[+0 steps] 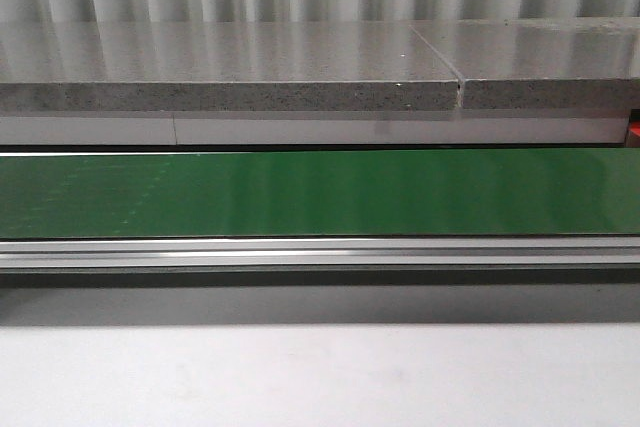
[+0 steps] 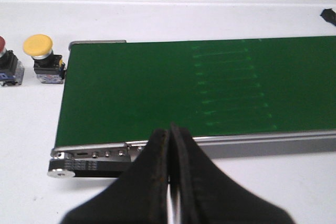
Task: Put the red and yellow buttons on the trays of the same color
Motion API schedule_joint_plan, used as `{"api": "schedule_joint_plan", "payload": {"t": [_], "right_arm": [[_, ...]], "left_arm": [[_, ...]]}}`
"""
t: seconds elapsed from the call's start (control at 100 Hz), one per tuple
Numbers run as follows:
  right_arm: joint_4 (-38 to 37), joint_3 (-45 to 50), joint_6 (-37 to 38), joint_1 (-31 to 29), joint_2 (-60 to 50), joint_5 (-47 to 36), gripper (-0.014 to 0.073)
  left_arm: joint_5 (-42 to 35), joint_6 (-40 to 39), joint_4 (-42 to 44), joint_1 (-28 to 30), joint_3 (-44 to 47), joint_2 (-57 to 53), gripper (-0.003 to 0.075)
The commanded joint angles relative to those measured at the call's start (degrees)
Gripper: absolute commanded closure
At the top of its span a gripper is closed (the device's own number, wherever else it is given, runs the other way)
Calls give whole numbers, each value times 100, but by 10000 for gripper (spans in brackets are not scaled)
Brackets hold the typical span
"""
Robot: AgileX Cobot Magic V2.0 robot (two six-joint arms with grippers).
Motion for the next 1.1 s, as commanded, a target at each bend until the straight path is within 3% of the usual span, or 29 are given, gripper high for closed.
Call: {"api": "schedule_joint_plan", "payload": {"t": [0.0,0.17,0.24,0.44,0.51,0.83,1.09], "right_arm": [[7,-154,-64,-1,51,-466,660],[7,-154,-64,-1,51,-466,660],[7,-154,-64,-1,51,-466,660],[7,-154,-64,-1,51,-466,660],[7,-154,-64,-1,51,-466,660],[7,-154,-64,-1,51,-466,660],[7,-154,-64,-1,51,-466,660]], "left_arm": [[-476,-60,-19,160,-447,364,741],[-416,-60,-43,576,-869,1082,736],[-354,-60,-52,690,-1060,1398,686],[-331,-60,-65,890,-1571,2142,320],[-319,-60,-52,993,-1753,2391,244],[209,-363,-376,1818,-2770,3845,241],[683,-417,-733,2095,-3602,5091,242]]}}
